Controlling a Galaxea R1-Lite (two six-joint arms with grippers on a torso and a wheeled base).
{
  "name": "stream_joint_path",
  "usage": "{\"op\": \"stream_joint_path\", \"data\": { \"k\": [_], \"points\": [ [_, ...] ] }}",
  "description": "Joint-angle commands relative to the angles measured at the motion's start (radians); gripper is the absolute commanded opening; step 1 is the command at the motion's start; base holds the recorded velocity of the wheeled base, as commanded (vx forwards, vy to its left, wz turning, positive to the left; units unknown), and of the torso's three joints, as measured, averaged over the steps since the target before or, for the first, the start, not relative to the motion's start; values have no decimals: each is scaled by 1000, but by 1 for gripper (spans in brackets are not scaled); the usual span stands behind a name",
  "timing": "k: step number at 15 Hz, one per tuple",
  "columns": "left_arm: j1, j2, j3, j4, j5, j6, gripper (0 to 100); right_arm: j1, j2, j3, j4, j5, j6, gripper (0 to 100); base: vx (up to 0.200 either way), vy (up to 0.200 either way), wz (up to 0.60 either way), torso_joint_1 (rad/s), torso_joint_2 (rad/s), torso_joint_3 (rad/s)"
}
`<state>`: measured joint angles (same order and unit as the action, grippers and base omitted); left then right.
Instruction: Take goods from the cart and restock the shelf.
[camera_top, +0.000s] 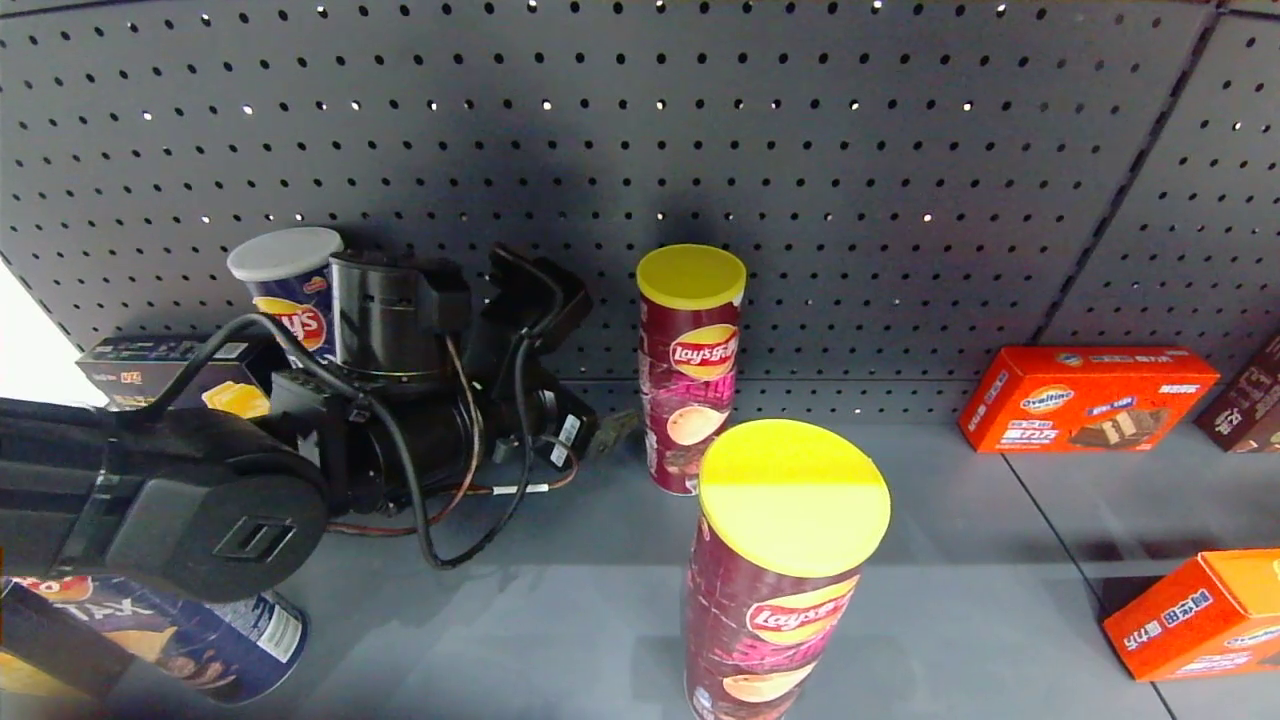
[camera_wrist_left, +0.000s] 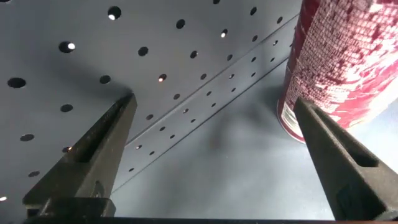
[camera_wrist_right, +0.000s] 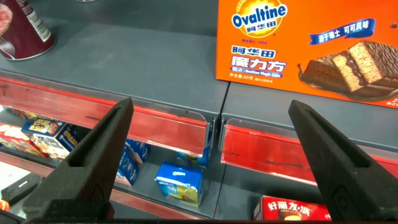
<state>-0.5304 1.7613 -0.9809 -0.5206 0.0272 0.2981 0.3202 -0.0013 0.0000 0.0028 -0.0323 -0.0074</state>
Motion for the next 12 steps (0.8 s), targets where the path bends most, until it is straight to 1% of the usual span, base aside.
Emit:
{"op": "stream_joint_path", "data": {
  "k": [1, 2, 3, 4, 7, 8, 9, 10, 12],
  "points": [
    [-36, -128, 79, -1, -1, -8, 100, 0, 1, 0, 0, 0, 0, 100, 0, 0, 0, 0, 0, 0],
    [-54, -189, 129, -6, -6, -14, 100, 0, 1, 0, 0, 0, 0, 100, 0, 0, 0, 0, 0, 0],
    [-77, -221, 159, -16, -1, -27, 100, 0, 1, 0, 0, 0, 0, 100, 0, 0, 0, 0, 0, 0],
    [-94, -247, 183, -33, -1, -31, 100, 0, 1, 0, 0, 0, 0, 100, 0, 0, 0, 0, 0, 0],
    [-148, -315, 258, -73, -1, -33, 100, 0, 1, 0, 0, 0, 0, 100, 0, 0, 0, 0, 0, 0],
    [-186, -347, 289, -78, 2, -33, 100, 0, 1, 0, 0, 0, 0, 100, 0, 0, 0, 0, 0, 0],
    [-198, -365, 304, -78, 2, -33, 100, 0, 1, 0, 0, 0, 0, 100, 0, 0, 0, 0, 0, 0],
    [-210, -404, 340, -78, 2, -33, 100, 0, 1, 0, 0, 0, 0, 100, 0, 0, 0, 0, 0, 0],
    [-227, -493, 412, -79, -7, -45, 100, 0, 1, 0, 0, 0, 0, 100, 0, 0, 0, 0, 0, 0]
  ]
}}
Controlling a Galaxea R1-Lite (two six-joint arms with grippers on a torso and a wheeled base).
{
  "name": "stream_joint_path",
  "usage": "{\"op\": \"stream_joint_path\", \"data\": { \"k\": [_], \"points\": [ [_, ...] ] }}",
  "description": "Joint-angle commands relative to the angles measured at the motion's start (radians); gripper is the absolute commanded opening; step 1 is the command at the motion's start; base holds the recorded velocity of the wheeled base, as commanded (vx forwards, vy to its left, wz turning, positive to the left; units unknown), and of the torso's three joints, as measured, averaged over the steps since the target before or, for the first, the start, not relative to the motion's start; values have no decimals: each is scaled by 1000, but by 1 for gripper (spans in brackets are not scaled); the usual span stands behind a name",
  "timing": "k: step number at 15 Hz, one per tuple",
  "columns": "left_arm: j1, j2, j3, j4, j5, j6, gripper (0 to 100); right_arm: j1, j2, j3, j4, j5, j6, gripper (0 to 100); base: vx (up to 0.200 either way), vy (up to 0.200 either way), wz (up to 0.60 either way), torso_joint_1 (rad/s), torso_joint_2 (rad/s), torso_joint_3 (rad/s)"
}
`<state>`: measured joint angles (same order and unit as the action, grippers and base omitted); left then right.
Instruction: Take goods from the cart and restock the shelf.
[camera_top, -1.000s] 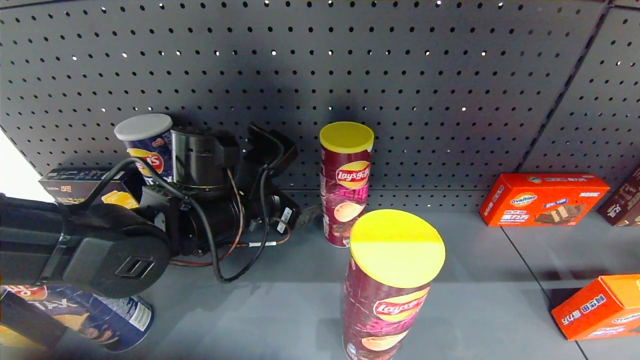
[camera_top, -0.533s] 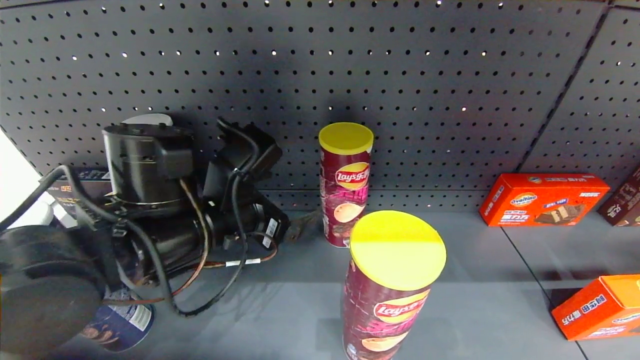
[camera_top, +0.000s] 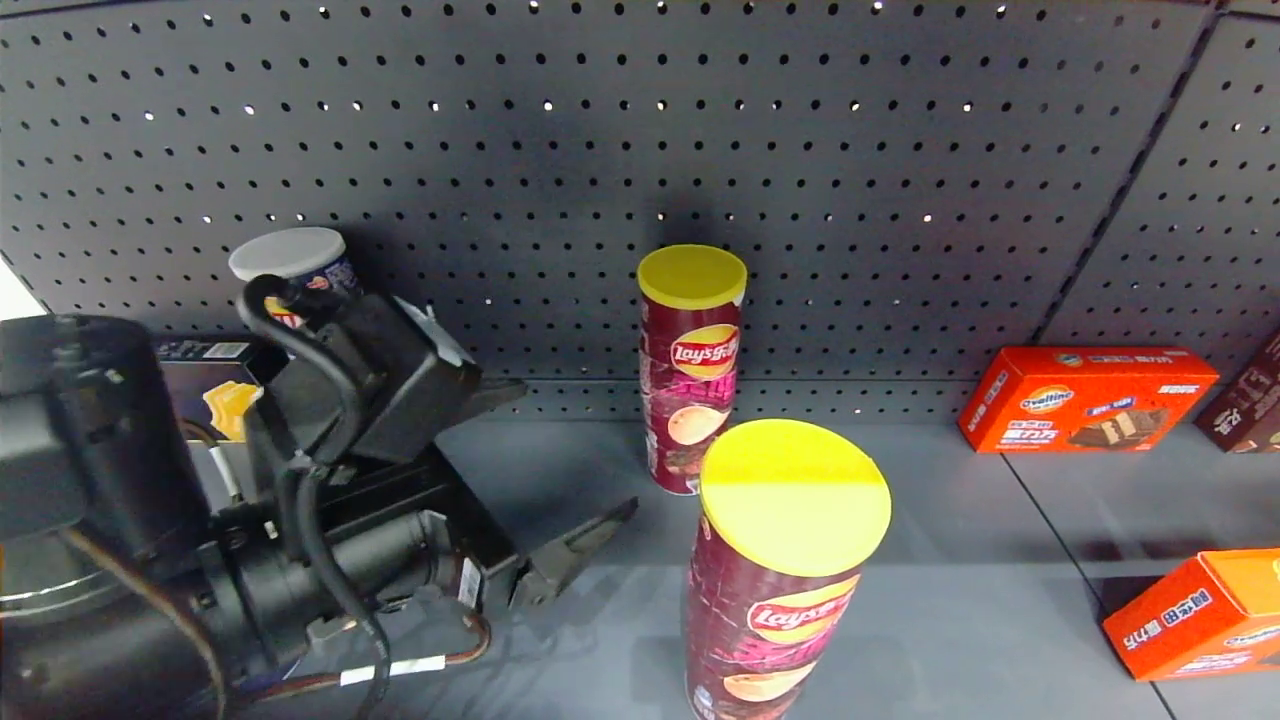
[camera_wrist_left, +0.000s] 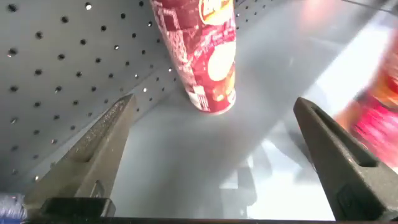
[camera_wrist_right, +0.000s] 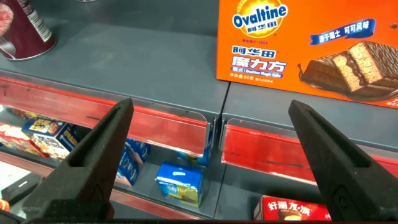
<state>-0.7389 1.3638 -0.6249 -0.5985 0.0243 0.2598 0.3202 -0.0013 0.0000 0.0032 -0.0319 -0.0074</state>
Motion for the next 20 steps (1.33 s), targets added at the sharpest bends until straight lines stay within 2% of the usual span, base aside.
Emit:
{"op": "stream_joint_path", "data": {
  "k": [1, 2, 4, 6, 9, 10, 11, 12, 13, 14, 15, 16, 19, 20],
  "points": [
    [-50, -144, 102, -1, -9, -20, 100, 0, 1, 0, 0, 0, 0, 100, 0, 0, 0, 0, 0, 0],
    [-79, -213, 180, -1, -9, -36, 100, 0, 1, 0, 0, 0, 0, 100, 0, 0, 0, 0, 0, 0],
    [-73, -307, 294, -1, -9, -39, 100, 0, 1, 0, 0, 0, 0, 100, 0, 0, 0, 0, 0, 0],
    [-85, -491, 470, 14, -9, -45, 100, 0, 1, 0, 0, 0, 0, 100, 0, 0, 0, 0, 0, 0],
    [-76, -611, 528, 69, -9, -60, 100, 0, 1, 0, 0, 0, 0, 100, 0, 0, 0, 0, 0, 0],
    [-19, -720, 539, 177, -9, -103, 100, 0, 1, 0, 0, 0, 0, 100, 0, 0, 0, 0, 0, 0],
    [75, -839, 541, 306, -12, -100, 100, 0, 1, 0, 0, 0, 0, 100, 0, 0, 0, 0, 0, 0],
    [133, -917, 544, 402, -10, -100, 100, 0, 1, 0, 0, 0, 0, 100, 0, 0, 0, 0, 0, 0],
    [184, -933, 571, 413, -10, -100, 100, 0, 1, 0, 0, 0, 0, 100, 0, 0, 0, 0, 0, 0],
    [257, -940, 625, 399, -10, -99, 100, 0, 1, 0, 0, 0, 0, 100, 0, 0, 0, 0, 0, 0],
    [257, -940, 625, 399, -10, -99, 100, 0, 1, 0, 0, 0, 0, 100, 0, 0, 0, 0, 0, 0],
    [397, -1020, 625, 517, -17, -97, 100, 0, 1, 0, 0, 0, 0, 100, 0, 0, 0, 0, 0, 0],
    [549, -1152, 625, 565, -63, -114, 100, 0, 1, 0, 0, 0, 0, 100, 0, 0, 0, 0, 0, 0],
    [630, -1227, 625, 603, -66, -126, 100, 0, 1, 0, 0, 0, 0, 100, 0, 0, 0, 0, 0, 0]
  ]
}}
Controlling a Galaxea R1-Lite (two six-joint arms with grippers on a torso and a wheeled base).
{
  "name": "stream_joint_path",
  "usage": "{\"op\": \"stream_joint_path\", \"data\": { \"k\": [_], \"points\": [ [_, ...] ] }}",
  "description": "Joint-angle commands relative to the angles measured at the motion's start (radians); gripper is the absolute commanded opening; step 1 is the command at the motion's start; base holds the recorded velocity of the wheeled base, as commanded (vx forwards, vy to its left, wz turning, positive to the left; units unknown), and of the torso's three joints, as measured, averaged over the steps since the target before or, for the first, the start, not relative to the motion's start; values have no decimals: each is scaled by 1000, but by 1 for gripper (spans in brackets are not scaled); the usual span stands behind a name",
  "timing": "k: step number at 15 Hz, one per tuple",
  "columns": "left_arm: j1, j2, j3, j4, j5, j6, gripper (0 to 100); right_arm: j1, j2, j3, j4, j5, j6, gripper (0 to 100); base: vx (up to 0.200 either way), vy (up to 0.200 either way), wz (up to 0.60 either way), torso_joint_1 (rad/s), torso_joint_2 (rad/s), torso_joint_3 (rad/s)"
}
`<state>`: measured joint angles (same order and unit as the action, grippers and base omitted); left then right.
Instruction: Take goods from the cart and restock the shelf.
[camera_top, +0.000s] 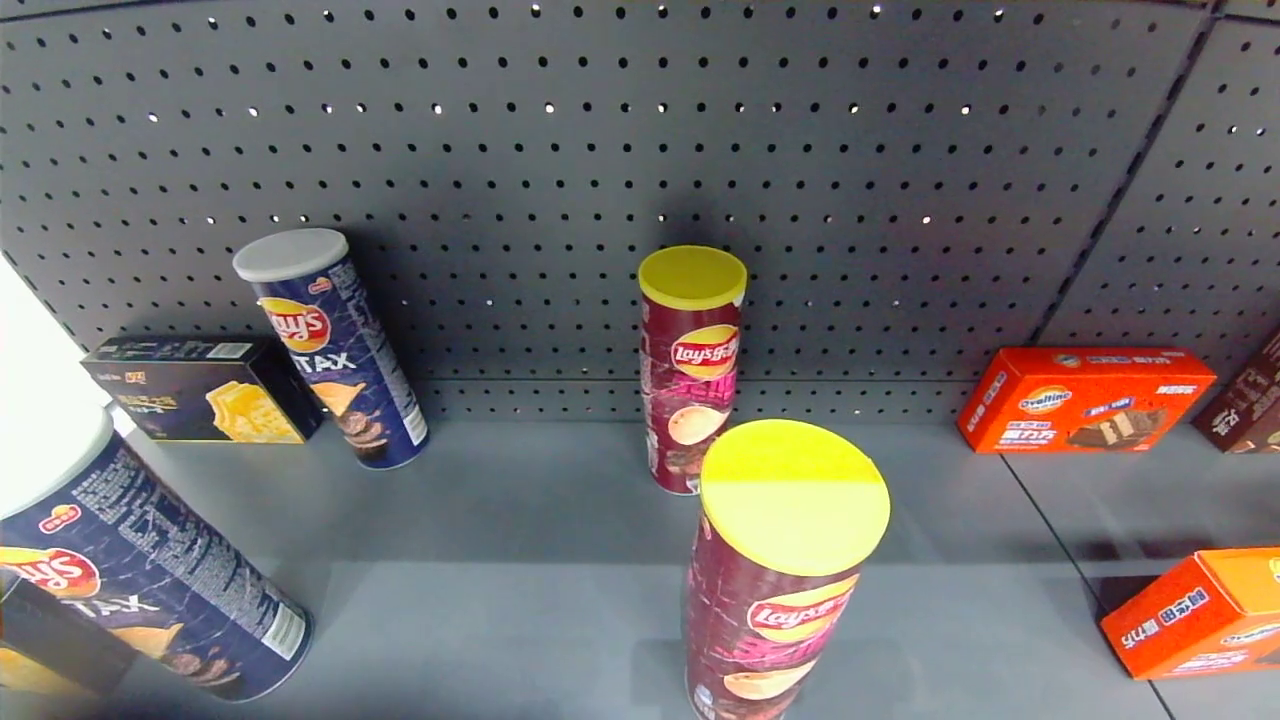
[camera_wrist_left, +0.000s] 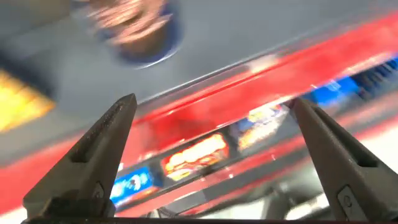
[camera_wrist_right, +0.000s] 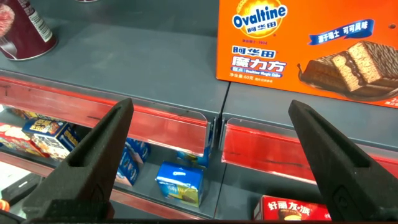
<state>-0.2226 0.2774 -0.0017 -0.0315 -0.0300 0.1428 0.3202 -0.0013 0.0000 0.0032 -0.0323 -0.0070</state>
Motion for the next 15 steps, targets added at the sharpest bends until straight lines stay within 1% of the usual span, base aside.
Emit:
{"op": "stream_joint_path", "data": {
  "k": [1, 2, 4, 7, 8, 12, 15],
  "points": [
    [144, -184, 2, 35, -7, -29, 100, 0, 1, 0, 0, 0, -1, 100, 0, 0, 0, 0, 0, 0],
    [138, -181, 2, 36, -8, -54, 100, 0, 1, 0, 0, 0, -1, 100, 0, 0, 0, 0, 0, 0],
    [137, -181, 2, 36, -8, -63, 100, 0, 1, 0, 0, 0, -1, 100, 0, 0, 0, 0, 0, 0],
    [134, -178, 2, 36, -11, -66, 100, 0, 1, 0, 0, 0, -1, 100, 0, 0, 0, 0, 0, 0],
    [100, -176, 2, 36, -11, -65, 100, 0, 1, 0, 0, 0, -1, 100, 0, 0, 0, 0, 0, 0],
    [95, -178, 2, 36, -13, -63, 100, 0, 1, 0, 0, 0, -1, 100, 0, 0, 0, 0, 0, 0],
    [66, -178, 2, 36, -13, -61, 100, 0, 1, 0, 0, 0, -1, 100, 0, 0, 0, 0, 0, 0]
  ]
}}
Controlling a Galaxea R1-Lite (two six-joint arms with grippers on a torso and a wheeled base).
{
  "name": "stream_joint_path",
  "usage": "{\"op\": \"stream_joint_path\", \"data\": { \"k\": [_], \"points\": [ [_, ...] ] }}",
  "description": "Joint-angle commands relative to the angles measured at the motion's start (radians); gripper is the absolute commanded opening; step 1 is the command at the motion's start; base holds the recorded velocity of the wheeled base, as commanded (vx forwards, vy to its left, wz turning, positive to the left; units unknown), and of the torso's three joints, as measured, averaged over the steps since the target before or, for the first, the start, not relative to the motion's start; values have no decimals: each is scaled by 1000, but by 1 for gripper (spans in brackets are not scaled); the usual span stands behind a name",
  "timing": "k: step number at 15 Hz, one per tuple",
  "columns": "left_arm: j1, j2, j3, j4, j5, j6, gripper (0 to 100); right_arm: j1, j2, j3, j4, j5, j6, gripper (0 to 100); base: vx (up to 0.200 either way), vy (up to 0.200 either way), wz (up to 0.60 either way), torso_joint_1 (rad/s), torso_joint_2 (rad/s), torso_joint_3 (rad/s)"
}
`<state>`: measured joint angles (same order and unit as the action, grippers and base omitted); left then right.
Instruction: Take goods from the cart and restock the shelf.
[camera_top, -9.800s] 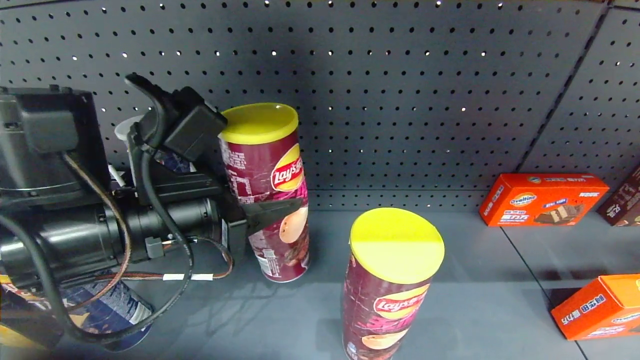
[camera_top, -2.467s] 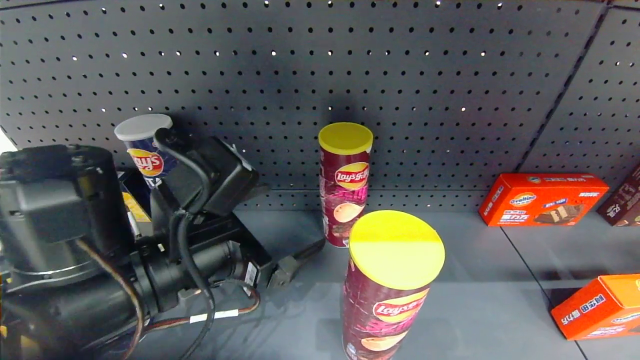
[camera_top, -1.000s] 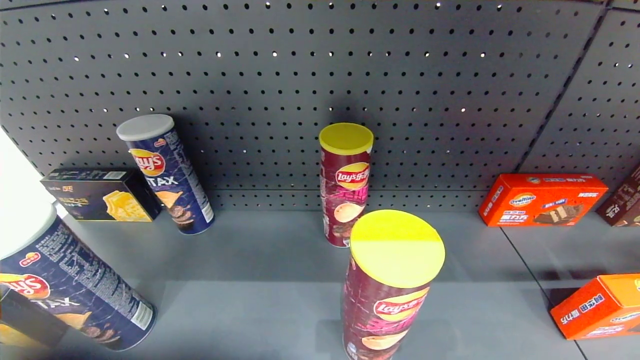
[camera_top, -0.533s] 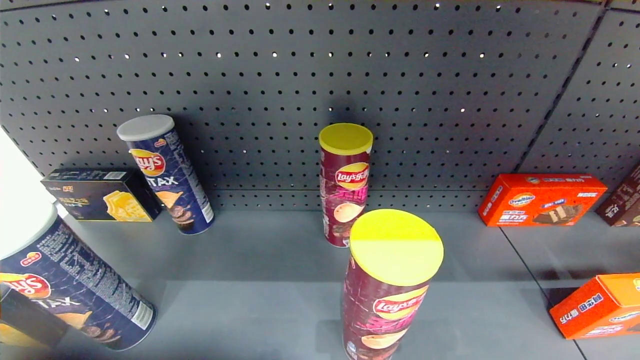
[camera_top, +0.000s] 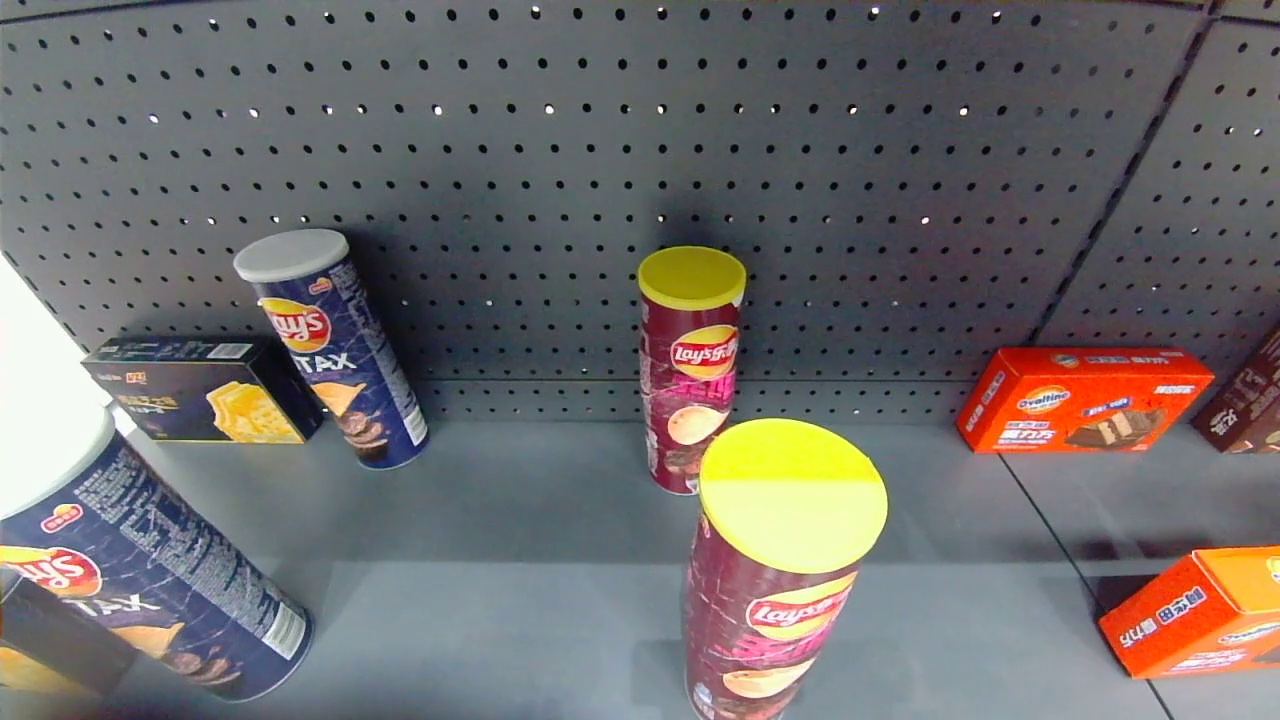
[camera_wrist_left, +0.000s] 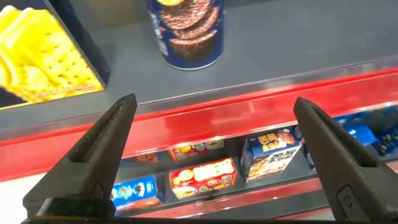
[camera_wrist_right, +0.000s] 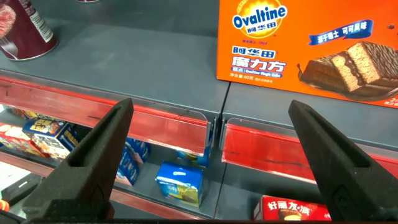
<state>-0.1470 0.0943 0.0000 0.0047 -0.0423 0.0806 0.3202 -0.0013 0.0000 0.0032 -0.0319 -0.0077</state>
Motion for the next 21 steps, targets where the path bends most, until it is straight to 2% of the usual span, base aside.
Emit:
{"op": "stream_joint_path", "data": {
  "k": [1, 2, 3, 4, 5, 6, 12, 14, 15, 21],
  "points": [
    [-19, 7, 0, 0, -1, -2, 100, 0, 1, 0, 0, 0, 0, 100, 0, 0, 0, 0, 0, 0],
    [-8, 7, 0, 0, 4, -22, 100, 0, 1, 0, 0, 0, 0, 100, 0, 0, 0, 0, 0, 0],
    [84, 5, 0, -3, -1, -32, 100, 0, 1, 0, 0, 0, 0, 100, 0, 0, 0, 0, 0, 0],
    [110, 4, 0, -3, -2, -30, 100, 0, 1, 0, 0, 0, 0, 100, 0, 0, 0, 0, 0, 0],
    [176, -5, 0, -3, 9, -36, 100, 0, 1, 0, 0, 0, 0, 100, 0, 0, 0, 0, 0, 0],
    [130, -61, 0, -2, -7, -22, 100, 0, 1, 0, 0, 0, 0, 100, 0, 0, 0, 0, 0, 0],
    [144, -76, 0, -2, -7, -16, 100, 0, 1, 0, 0, 0, 0, 100, 0, 0, 0, 0, 0, 0],
    [144, -77, 0, 0, -13, -24, 100, 0, 1, 0, 0, 0, 0, 100, 0, 0, 0, 0, 0, 0],
    [144, -79, 0, -2, -17, -51, 100, 0, 1, 0, 0, 0, 0, 100, 0, 0, 0, 0, 0, 0],
    [144, -79, 0, -2, -13, -56, 100, 0, 1, 0, 0, 0, 0, 100, 0, 0, 0, 0, 0, 0]
  ]
}}
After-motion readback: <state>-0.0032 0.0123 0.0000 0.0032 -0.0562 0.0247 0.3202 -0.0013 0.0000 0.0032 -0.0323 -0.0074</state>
